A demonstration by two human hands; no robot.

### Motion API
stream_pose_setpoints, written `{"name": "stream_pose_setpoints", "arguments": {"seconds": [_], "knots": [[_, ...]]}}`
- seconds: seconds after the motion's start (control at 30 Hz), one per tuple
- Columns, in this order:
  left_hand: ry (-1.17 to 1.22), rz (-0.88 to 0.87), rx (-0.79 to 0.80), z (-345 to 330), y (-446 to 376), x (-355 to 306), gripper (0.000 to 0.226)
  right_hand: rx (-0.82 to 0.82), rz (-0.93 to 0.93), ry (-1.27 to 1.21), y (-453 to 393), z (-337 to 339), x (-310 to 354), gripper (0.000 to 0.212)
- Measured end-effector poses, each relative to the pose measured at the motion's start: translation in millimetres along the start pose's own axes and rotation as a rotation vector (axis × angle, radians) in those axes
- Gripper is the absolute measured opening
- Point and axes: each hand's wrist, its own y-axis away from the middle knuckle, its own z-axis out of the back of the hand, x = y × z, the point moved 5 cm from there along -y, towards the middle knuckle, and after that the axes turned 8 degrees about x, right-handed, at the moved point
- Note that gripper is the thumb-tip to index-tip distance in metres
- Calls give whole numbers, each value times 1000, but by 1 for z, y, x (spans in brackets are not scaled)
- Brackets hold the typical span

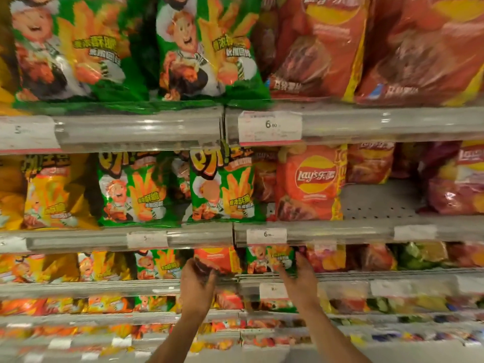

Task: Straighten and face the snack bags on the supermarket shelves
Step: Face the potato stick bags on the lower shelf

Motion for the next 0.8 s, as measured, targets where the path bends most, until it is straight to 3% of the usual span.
{"name": "stream_pose_setpoints", "arguments": {"seconds": [0.13, 0.33, 0.47, 0.57, 0.7, 0.8], "knots": [[13, -30, 63, 0, -19, 0, 47, 146, -14, -38, -26, -11, 11, 74], [100, 9, 153, -6, -50, 4, 34, 285, -98, -36, -56, -28, 2, 66], [209, 156, 212, -12, -65, 13, 34, 326, -182, -35, -66, -29, 0, 75], [239, 202, 244, -14, -69, 15, 43, 239, -133, -61, -66, -26, 3, 80], [269, 206, 246, -13, -67, 15, 32, 185, -102, 66, -62, -25, 4, 75], [311, 212, 227, -10, -63, 13, 40, 130, -103, 72, -59, -22, 4, 79]]}}
